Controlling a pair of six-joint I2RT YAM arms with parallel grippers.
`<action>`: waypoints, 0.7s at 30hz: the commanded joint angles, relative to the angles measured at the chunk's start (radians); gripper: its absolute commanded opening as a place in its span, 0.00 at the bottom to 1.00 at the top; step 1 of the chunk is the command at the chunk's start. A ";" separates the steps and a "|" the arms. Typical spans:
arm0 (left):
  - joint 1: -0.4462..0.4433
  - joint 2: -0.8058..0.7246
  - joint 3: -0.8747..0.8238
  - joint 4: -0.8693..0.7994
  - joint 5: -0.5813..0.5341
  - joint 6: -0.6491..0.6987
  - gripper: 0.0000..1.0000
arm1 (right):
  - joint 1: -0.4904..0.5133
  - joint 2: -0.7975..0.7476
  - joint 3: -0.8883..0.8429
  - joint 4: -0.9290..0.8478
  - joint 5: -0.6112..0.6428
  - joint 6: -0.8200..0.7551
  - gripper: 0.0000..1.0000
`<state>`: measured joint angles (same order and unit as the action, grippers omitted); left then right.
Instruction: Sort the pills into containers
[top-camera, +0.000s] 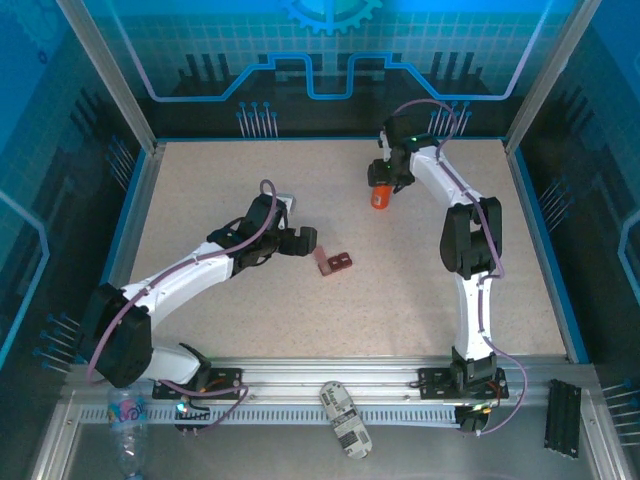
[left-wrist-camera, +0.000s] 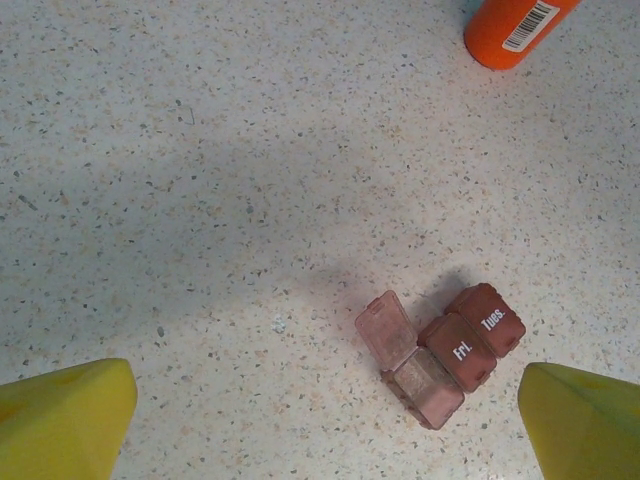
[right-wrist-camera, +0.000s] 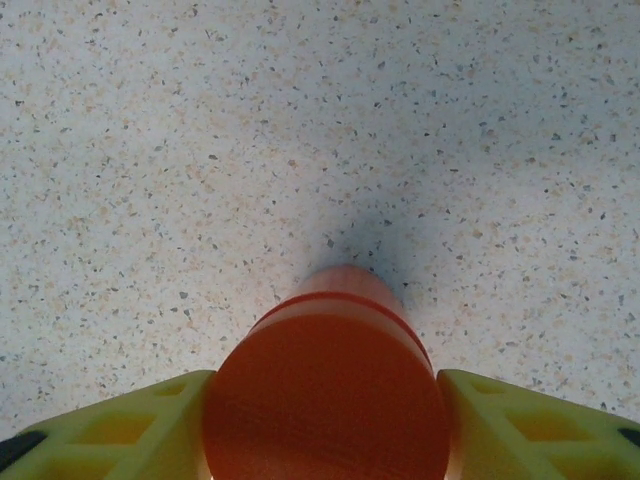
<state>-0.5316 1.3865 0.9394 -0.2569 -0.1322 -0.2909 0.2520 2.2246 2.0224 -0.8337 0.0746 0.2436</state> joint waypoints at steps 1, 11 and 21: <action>0.009 -0.009 0.022 -0.013 0.028 -0.025 0.99 | -0.020 0.057 0.010 -0.020 -0.022 0.009 0.63; 0.010 -0.020 0.027 -0.015 0.037 -0.050 0.99 | -0.022 0.028 -0.014 0.006 -0.052 0.019 0.37; 0.171 0.022 -0.010 0.290 0.482 -0.341 0.99 | -0.023 -0.234 -0.172 0.101 -0.270 0.060 0.28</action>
<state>-0.3954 1.3888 0.9390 -0.1139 0.1593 -0.4927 0.2401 2.1204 1.8786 -0.7856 -0.0765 0.2729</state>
